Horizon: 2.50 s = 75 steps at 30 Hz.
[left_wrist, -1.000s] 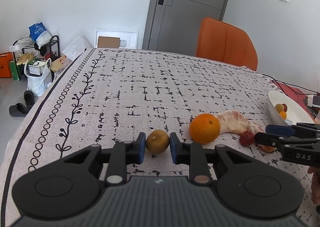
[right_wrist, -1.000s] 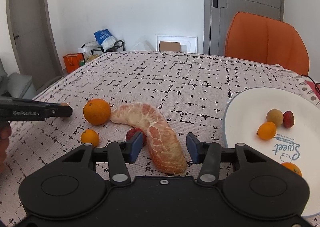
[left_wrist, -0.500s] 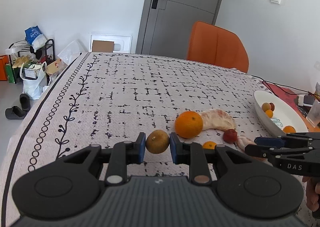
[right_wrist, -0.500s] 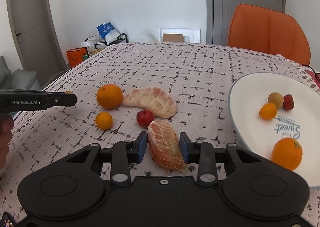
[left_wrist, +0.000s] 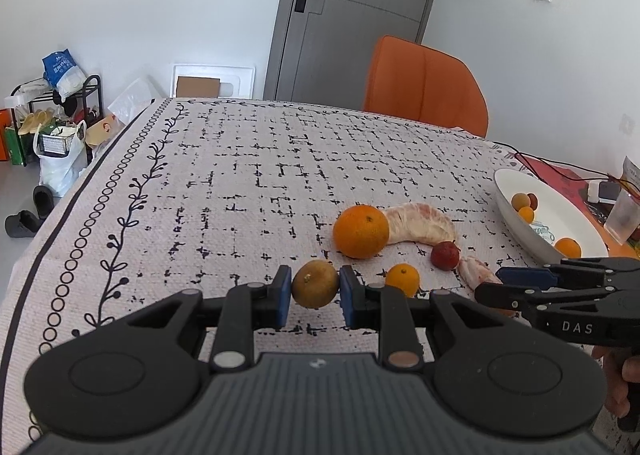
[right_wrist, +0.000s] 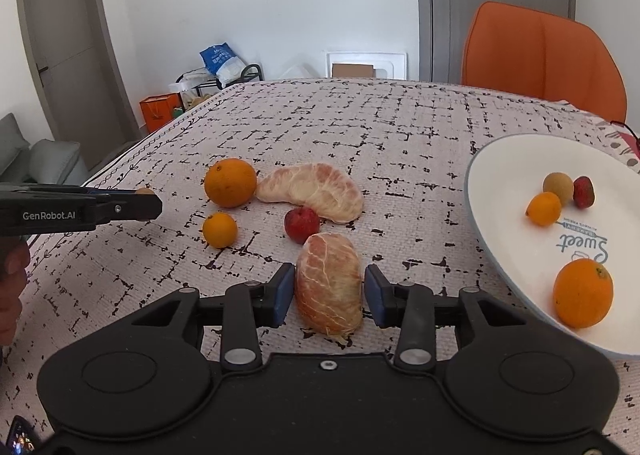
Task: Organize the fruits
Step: 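Carry the brown fruit and pomelo segment in both tools over the white plate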
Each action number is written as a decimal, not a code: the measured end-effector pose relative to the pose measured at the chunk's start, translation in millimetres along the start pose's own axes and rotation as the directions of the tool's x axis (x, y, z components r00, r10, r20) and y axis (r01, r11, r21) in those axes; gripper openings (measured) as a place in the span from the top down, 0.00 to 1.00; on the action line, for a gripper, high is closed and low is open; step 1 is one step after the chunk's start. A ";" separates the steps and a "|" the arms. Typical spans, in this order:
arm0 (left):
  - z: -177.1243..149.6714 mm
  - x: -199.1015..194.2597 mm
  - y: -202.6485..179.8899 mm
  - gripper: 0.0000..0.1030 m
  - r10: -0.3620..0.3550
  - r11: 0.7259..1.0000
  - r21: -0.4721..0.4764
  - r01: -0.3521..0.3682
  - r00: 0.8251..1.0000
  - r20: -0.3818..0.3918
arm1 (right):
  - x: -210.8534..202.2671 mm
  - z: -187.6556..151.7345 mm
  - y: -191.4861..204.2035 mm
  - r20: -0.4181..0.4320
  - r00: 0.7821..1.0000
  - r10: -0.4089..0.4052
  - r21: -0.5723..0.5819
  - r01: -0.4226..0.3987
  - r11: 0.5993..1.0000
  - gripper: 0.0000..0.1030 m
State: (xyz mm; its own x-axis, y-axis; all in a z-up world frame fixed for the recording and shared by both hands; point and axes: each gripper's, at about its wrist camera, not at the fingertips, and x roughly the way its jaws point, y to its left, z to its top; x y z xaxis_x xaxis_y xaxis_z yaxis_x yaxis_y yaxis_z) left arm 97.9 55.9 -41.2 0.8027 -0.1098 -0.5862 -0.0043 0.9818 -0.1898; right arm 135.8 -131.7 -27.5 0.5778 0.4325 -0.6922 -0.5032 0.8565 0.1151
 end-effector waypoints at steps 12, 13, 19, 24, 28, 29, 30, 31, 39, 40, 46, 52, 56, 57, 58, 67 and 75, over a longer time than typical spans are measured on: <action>4.3 -5.0 -10.6 0.77 -0.014 1.000 0.020 0.013 1.000 0.016 | -11.6 -1.0 -0.4 0.035 0.999 0.013 -0.010 -0.013 1.000 0.69; 5.1 -5.9 -12.3 0.77 -0.016 1.000 0.024 0.016 1.000 0.019 | -14.4 -0.7 -0.8 0.043 0.999 0.011 -0.010 -0.011 1.000 0.70; 7.9 -11.2 -22.3 0.77 -0.030 0.999 0.043 0.028 0.999 0.034 | -30.1 1.2 -4.9 0.083 0.997 -0.003 0.001 0.003 1.000 0.70; 10.6 -14.2 -31.2 0.77 -0.039 0.998 0.057 0.037 0.998 0.044 | -40.9 2.5 -10.1 0.114 0.993 -0.011 0.013 0.010 1.000 0.70; 12.8 -15.9 -38.5 0.77 -0.047 0.997 0.069 0.043 0.998 0.050 | -49.2 2.6 -14.1 0.134 0.991 -0.021 0.020 0.018 1.000 0.70; 13.3 -16.3 -40.3 0.77 -0.049 0.996 0.073 0.045 0.997 0.052 | -51.5 2.5 -15.1 0.139 0.990 -0.023 0.022 0.021 1.000 0.70; 13.9 -16.6 -42.1 0.77 -0.050 0.996 0.076 0.046 0.997 0.054 | -52.8 2.5 -15.8 0.144 0.989 -0.026 0.024 0.023 0.999 0.70; 14.6 -17.0 -43.9 0.77 -0.053 0.996 0.079 0.048 0.997 0.055 | -55.1 2.6 -17.4 0.149 0.988 -0.029 0.026 0.026 0.999 0.70; 19.2 -15.7 -58.8 0.77 -0.070 0.993 0.100 0.063 0.996 0.062 | -66.3 1.3 -29.4 0.173 0.983 -0.057 0.047 0.049 0.998 0.70; 19.9 -15.0 -61.3 0.77 -0.073 0.992 0.104 0.066 0.995 0.062 | -67.7 0.8 -30.7 0.175 0.983 -0.061 0.051 0.052 0.997 0.70; 22.5 -9.6 -74.4 0.77 -0.091 0.989 0.125 0.083 0.994 0.058 | -74.5 -2.2 -44.2 0.189 0.978 -0.092 0.084 0.077 0.993 0.70; 26.0 -2.6 -88.6 0.77 -0.110 0.984 0.148 0.101 0.992 0.054 | -79.3 -7.2 -58.8 0.194 0.973 -0.129 0.119 0.107 0.987 0.70; 28.6 2.2 -98.6 0.77 -0.125 0.979 0.168 0.115 0.991 0.050 | -81.4 -9.7 -70.8 0.196 0.969 -0.152 0.141 0.125 0.982 0.70; 29.3 3.4 -101.2 0.77 -0.128 0.978 0.174 0.118 0.991 0.048 | -82.1 -10.4 -73.7 0.197 0.968 -0.158 0.147 0.130 0.981 0.70; 30.1 5.5 -104.1 0.77 -0.132 0.976 0.181 0.121 0.990 0.046 | -82.3 -11.2 -76.5 0.196 0.967 -0.164 0.151 0.136 0.979 0.70; 34.7 23.1 -131.4 0.77 -0.172 0.959 0.231 0.162 0.985 0.023 | -88.9 -19.6 -104.3 0.194 0.954 -0.228 0.211 0.186 0.960 0.70; 38.0 38.4 -156.9 0.77 -0.224 0.936 0.279 0.215 0.975 -0.002 | -91.5 -24.9 -123.4 0.180 0.937 -0.300 0.249 0.251 0.935 0.70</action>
State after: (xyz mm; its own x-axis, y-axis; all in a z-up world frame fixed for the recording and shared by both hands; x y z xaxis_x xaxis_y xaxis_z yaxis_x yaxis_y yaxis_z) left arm 152.1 -96.4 -4.0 0.7823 -0.3268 -0.5303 0.3352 0.9384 -0.0838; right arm 129.0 -284.0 4.0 0.8079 0.1994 -0.5546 -0.1652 0.9799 0.1116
